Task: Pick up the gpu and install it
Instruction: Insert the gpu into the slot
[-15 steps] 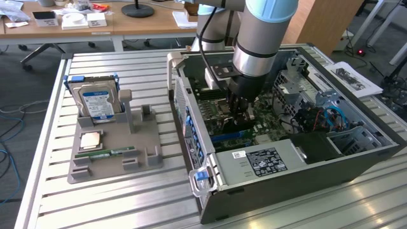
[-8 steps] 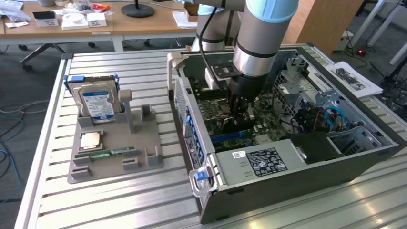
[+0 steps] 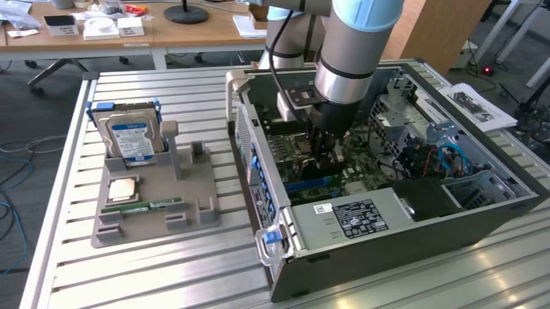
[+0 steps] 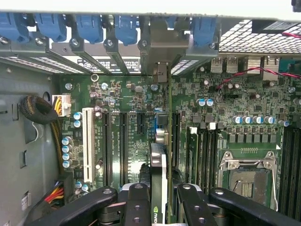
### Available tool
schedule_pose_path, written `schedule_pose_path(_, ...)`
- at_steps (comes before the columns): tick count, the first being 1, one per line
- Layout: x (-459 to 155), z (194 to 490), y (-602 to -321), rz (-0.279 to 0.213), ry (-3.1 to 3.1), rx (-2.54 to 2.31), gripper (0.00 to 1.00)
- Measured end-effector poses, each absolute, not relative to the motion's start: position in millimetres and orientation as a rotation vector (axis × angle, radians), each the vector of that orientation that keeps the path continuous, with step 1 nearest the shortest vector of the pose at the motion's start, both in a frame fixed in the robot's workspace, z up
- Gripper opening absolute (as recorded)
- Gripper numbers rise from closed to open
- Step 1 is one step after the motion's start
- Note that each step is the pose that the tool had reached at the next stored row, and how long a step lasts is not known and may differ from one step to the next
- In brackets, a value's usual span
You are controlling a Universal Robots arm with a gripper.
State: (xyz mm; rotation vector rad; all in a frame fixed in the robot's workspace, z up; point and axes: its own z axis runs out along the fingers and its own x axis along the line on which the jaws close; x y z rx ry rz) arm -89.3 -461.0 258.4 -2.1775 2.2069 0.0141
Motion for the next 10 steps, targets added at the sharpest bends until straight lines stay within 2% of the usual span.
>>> schedule_pose_path(10,-89.3,248.2,-461.1,0.014,2.207,-2.178,0.27)
